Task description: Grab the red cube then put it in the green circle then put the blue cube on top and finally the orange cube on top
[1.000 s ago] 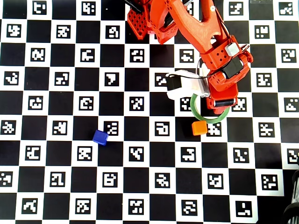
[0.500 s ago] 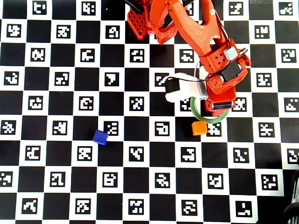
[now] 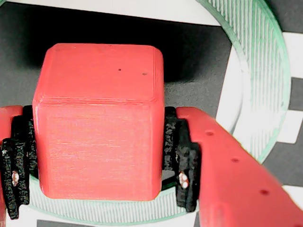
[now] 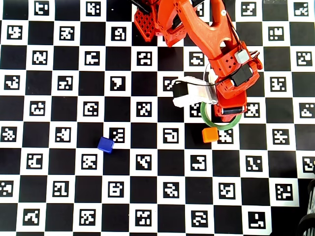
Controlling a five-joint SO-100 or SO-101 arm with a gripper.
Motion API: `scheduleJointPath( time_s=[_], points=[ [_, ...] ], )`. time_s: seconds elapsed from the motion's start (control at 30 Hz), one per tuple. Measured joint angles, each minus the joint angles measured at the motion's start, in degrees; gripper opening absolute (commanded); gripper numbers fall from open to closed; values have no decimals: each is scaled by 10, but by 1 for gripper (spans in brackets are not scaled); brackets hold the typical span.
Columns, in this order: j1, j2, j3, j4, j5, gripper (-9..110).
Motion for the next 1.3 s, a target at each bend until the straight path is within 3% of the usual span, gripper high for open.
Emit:
scheduleJointPath(
  time_s=[0.73, 1.3],
  points=[
    [0, -1, 25, -25, 0, 32],
    [-6, 29, 13, 38, 0, 33]
  ],
)
